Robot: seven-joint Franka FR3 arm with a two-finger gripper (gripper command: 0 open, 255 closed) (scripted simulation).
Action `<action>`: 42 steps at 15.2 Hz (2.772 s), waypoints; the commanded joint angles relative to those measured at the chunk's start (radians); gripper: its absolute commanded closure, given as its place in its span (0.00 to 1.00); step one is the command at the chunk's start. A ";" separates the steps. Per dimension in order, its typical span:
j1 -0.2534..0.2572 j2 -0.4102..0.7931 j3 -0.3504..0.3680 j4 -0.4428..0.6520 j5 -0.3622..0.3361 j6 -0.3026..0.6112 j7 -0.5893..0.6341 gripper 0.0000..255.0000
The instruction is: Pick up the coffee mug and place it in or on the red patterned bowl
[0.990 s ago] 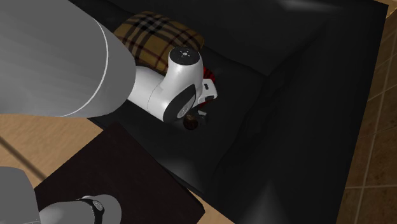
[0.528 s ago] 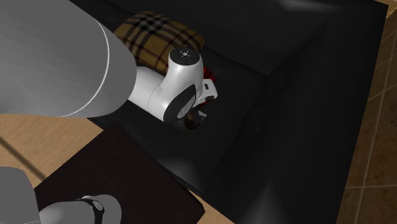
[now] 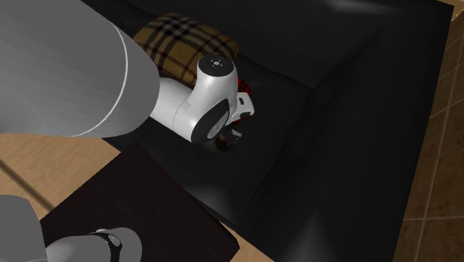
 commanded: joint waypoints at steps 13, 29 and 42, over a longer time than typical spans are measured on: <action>-0.021 -0.187 0.045 0.001 0.138 -0.178 -0.101 1.00; -0.013 -0.371 0.039 0.063 0.226 -0.413 -0.169 1.00; 0.033 -0.181 0.113 0.406 0.151 -0.579 0.003 1.00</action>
